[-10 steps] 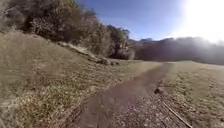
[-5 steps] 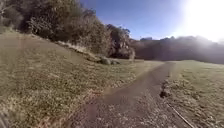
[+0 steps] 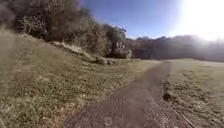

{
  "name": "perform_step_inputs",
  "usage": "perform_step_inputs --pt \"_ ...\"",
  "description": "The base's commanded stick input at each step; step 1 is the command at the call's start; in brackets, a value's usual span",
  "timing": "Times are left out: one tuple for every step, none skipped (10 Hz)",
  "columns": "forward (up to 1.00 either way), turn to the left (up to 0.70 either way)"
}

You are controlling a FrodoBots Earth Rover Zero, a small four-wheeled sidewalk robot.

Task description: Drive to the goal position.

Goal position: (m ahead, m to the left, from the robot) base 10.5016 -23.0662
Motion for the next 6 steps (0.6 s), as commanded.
perform_step_inputs --pt "0.6 -0.15" --pt "0.6 -0.15" --pt "0.6 -0.15" --pt "0.6 -0.15" --pt "0.6 -0.15" --pt "0.6 -0.15"
